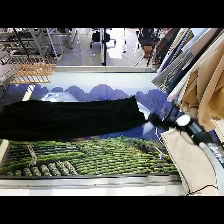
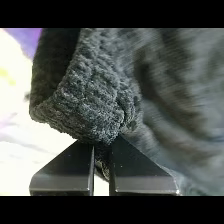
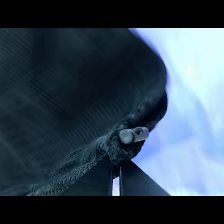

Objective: Fold the clothes and pants, and hang the long-sleeved shirts on hangers.

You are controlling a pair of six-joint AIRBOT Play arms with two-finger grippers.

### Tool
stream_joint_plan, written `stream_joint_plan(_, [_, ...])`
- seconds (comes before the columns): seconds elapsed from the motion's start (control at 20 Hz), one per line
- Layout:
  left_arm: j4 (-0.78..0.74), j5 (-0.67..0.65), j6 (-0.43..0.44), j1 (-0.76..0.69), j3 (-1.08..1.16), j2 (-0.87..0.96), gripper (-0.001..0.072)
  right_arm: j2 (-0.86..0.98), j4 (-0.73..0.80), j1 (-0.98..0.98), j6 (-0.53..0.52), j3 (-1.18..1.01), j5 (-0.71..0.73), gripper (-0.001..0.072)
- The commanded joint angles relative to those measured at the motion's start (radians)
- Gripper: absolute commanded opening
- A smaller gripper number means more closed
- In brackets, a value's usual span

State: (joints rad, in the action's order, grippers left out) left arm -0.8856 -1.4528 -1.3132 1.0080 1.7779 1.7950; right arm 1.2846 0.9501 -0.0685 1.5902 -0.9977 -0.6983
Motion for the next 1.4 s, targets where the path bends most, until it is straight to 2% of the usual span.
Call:
stream_joint_plan(0.0, [0.311,0.013,-0.018,0.002,0.086,-0.002,0.0022,-0.015,0.045,0.001,-0.053,-0.306,0.03,0.0034])
stream_joint_plan(0.1, [0.511,0.026,-0.013,0.003,0.111,-0.002,0.0022,-0.015,0.1,0.0,-0.095,-0.472,-0.002,0.0034])
stream_joint_plan(0.2, [0.553,-0.001,0.011,0.019,0.112,-0.001,0.0022,-0.027,0.164,0.0,-0.109,-0.529,-0.113,0.0034])
stream_joint_plan(0.35, [0.338,-0.058,0.02,0.065,0.111,0.002,0.0022,-0.058,0.18,0.001,-0.225,-0.458,-0.357,0.0034])
stream_joint_plan(0.45, [0.183,-0.086,0.021,0.1,0.11,0.002,0.0023,-0.092,0.181,0.001,-0.277,-0.362,-0.427,0.0034])
stream_joint_plan(0.55, [0.071,-0.107,0.04,0.14,0.109,0.002,0.0024,-0.141,0.182,0.001,-0.285,-0.236,-0.445,0.0034])
stream_joint_plan(0.7, [0.06,-0.15,0.056,0.216,0.109,0.0,0.0023,-0.232,0.183,0.001,-0.281,-0.087,-0.445,0.0034])
stream_joint_plan(0.8, [0.119,-0.164,0.019,0.259,0.109,-0.004,0.0022,-0.26,0.193,0.001,-0.251,-0.077,-0.425,0.0033])
stream_joint_plan(0.95, [0.153,-0.164,0.013,0.253,0.109,0.002,0.0022,-0.212,0.199,0.013,-0.237,-0.079,-0.214,0.0032])
stream_joint_plan(1.15, [0.151,-0.082,0.012,0.16,0.109,0.075,0.0022,0.049,0.224,0.053,-0.25,-0.183,0.023,0.0032])
stream_joint_plan(1.2, [0.151,-0.048,0.006,0.137,0.109,0.107,0.0022,0.135,0.229,0.053,-0.25,-0.255,0.037,0.0032])
stream_joint_plan(1.35, [0.154,0.048,-0.09,0.09,0.109,0.195,0.0022,0.405,0.23,0.053,-0.25,-0.547,0.006,0.0032])
